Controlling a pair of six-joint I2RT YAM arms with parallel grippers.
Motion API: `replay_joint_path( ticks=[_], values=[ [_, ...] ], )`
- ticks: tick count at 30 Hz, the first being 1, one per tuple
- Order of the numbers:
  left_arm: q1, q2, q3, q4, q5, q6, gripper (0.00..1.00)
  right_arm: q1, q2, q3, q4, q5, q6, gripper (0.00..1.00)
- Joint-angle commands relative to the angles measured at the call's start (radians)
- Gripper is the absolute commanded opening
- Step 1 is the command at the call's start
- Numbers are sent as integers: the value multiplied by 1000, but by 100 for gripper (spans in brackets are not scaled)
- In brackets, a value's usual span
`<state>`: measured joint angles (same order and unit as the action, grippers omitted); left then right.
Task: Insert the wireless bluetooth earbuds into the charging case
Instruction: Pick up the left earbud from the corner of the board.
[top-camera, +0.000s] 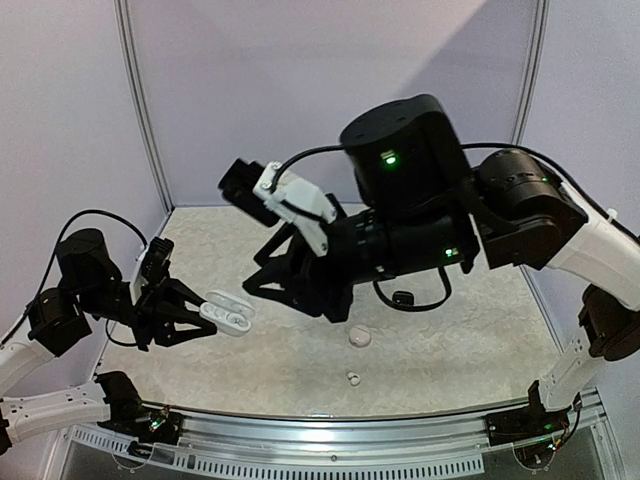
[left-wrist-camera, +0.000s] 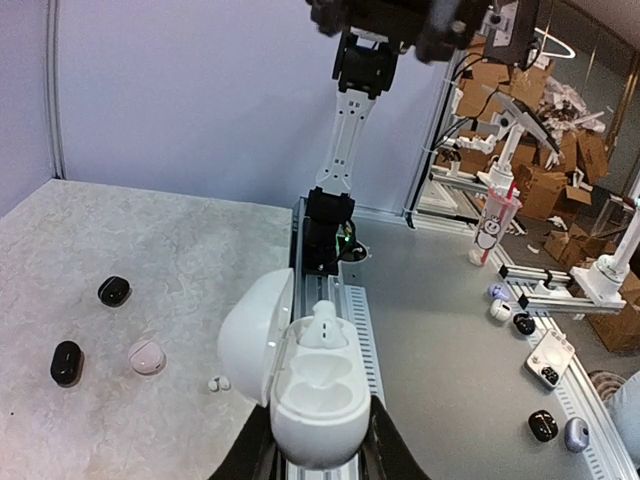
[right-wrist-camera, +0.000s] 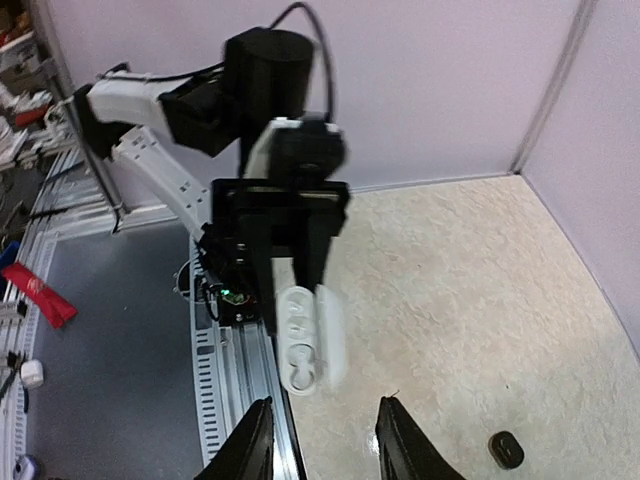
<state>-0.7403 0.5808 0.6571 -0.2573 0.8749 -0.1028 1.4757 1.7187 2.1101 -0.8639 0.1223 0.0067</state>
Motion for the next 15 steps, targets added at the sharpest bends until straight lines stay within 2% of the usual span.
replay_joint_path(
  ticks=[1, 6, 8, 12, 15],
  values=[
    [17, -1, -19, 76, -22, -85, 0, -108, -118, -163, 52, 129, 224, 37],
    [39, -10, -19, 77, -37, -106, 0, -254, -242, -450, -84, 223, 565, 33],
    [49, -11, -16, 76, -42, -105, 0, -310, -259, -568, -126, 192, 691, 31],
    [68, -10, -6, 69, -40, -91, 0, -337, -232, -768, -97, 86, 764, 25],
    [78, -9, 4, 56, -36, -77, 0, -345, -173, -845, -44, -5, 792, 24]
  ],
)
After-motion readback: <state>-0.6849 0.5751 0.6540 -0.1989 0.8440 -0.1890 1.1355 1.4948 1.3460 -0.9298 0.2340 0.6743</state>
